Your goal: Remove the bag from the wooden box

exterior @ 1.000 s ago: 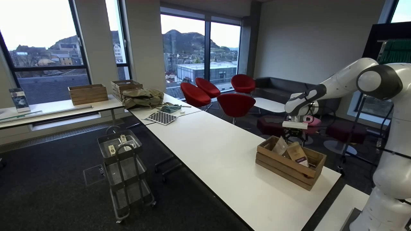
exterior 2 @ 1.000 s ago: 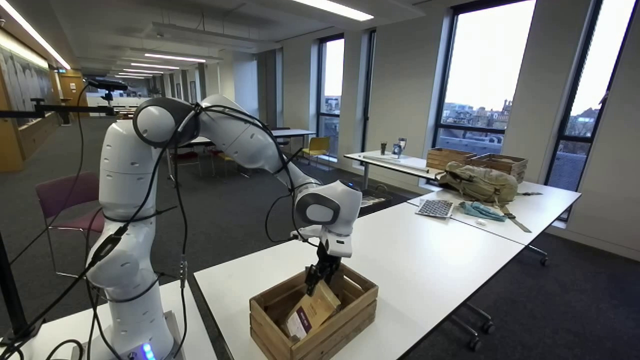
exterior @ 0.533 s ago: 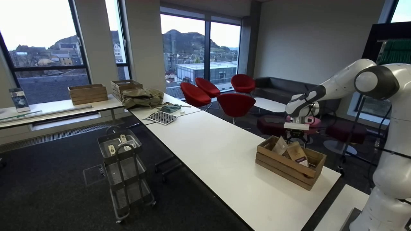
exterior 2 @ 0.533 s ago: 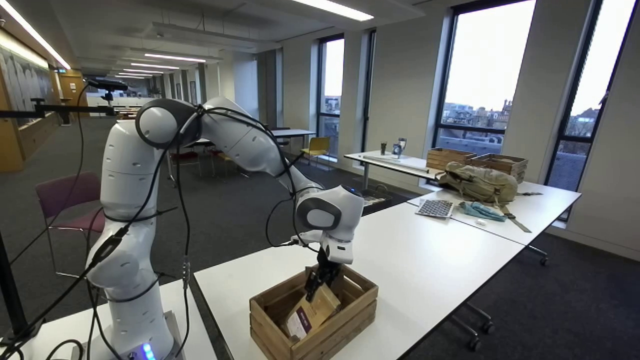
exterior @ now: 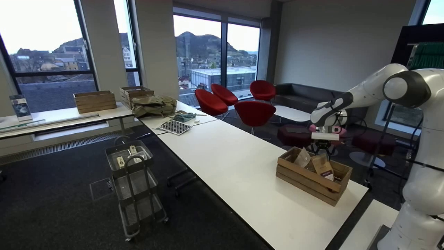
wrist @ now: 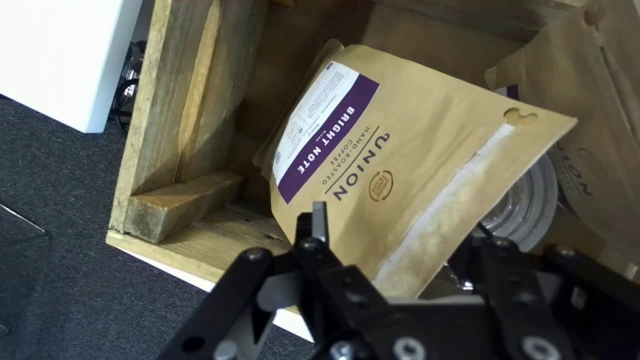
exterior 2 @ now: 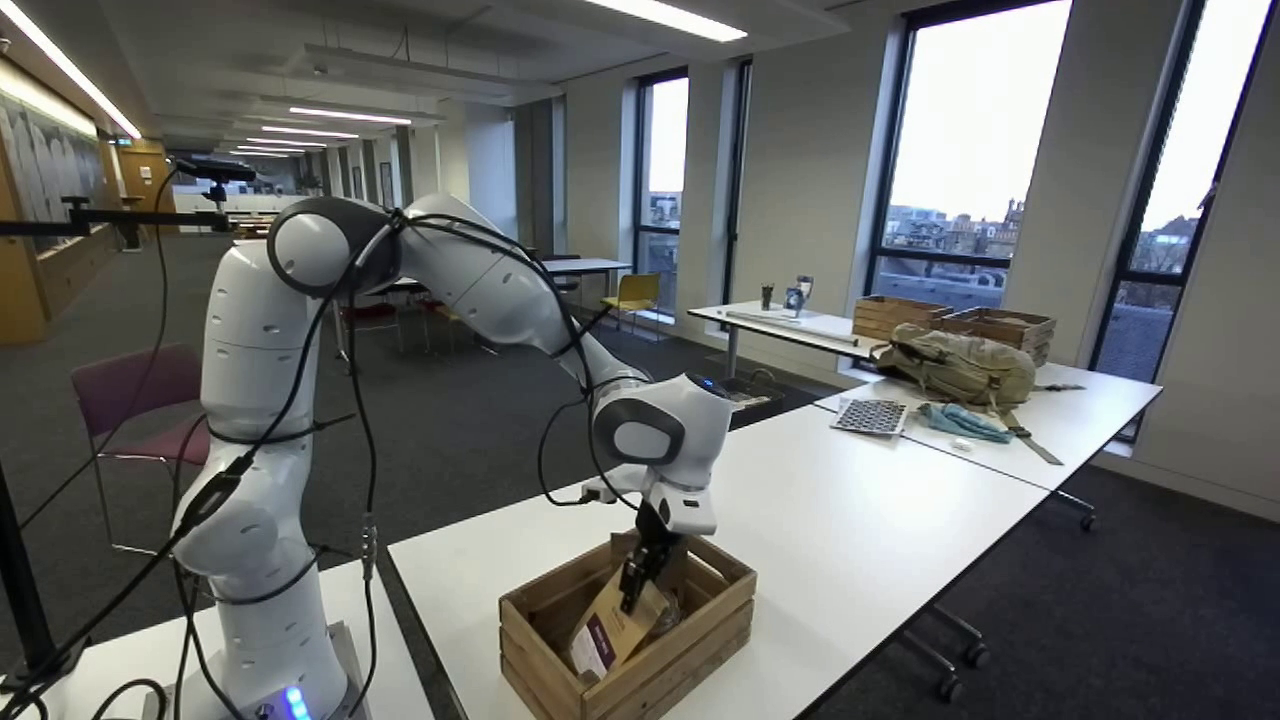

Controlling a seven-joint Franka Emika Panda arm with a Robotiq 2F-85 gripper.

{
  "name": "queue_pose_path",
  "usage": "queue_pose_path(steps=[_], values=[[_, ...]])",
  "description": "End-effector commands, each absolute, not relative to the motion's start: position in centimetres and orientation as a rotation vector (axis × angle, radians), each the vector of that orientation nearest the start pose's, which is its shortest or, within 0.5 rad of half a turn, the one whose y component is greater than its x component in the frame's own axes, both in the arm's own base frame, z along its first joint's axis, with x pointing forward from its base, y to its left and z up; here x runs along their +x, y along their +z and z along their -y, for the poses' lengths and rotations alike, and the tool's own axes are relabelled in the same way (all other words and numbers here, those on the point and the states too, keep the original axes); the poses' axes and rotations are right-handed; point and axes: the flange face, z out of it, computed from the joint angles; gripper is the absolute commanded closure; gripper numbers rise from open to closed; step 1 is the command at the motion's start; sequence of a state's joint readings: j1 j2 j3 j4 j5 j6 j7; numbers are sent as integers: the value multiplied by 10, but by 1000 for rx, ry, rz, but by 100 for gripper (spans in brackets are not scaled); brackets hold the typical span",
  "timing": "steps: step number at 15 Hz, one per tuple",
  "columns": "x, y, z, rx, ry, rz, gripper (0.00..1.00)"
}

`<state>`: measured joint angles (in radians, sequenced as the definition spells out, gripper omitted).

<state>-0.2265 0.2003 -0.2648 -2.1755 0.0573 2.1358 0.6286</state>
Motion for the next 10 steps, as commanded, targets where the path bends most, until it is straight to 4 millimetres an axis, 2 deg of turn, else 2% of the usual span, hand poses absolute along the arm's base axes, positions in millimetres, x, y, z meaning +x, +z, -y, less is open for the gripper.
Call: queue_pose_path(steps=[1, 5, 7, 10], values=[[461, 293, 253, -2658, 370, -1627, 71], [458, 299, 251, -2689, 364, -1531, 100], [455, 305, 248, -2691, 356, -1487, 100], [439, 327, 244, -2728, 318, -1358, 100]])
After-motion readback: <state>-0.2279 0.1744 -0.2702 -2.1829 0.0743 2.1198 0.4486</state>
